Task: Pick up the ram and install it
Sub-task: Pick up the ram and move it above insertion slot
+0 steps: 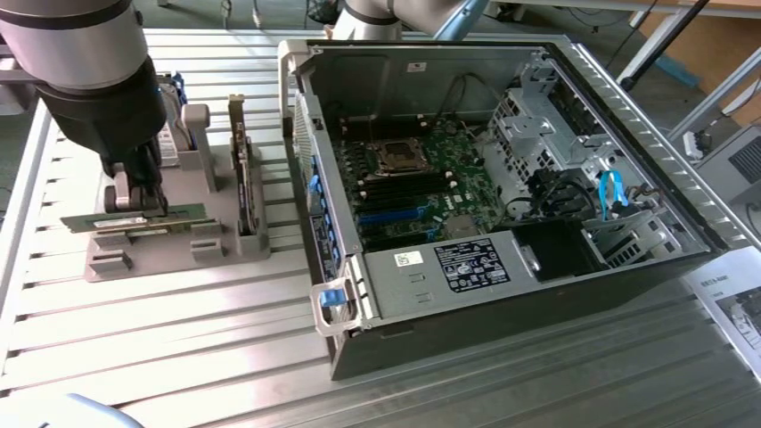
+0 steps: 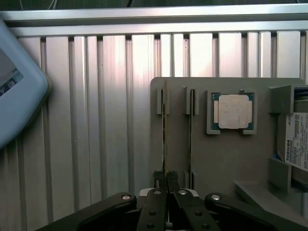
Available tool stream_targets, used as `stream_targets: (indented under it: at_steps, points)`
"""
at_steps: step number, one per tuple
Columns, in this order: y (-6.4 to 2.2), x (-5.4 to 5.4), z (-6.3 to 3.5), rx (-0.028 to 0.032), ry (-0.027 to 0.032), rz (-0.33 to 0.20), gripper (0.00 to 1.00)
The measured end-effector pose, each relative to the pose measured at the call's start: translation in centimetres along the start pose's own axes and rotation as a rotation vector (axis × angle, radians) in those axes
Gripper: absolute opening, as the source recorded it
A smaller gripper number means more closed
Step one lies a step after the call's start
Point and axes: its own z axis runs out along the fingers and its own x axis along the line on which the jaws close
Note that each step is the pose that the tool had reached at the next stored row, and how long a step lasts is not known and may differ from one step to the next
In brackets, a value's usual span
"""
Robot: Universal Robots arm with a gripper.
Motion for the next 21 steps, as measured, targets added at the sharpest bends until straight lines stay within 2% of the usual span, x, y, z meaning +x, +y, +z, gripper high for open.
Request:
stream_targets:
  at_steps: [11, 21]
  points:
    - [0.02, 0.0, -1.93, 0.0000, 0.0000, 0.000, 0.12]
    - [0.05, 0.1, -4.09, 0.0000, 0.0000, 0.000, 0.12]
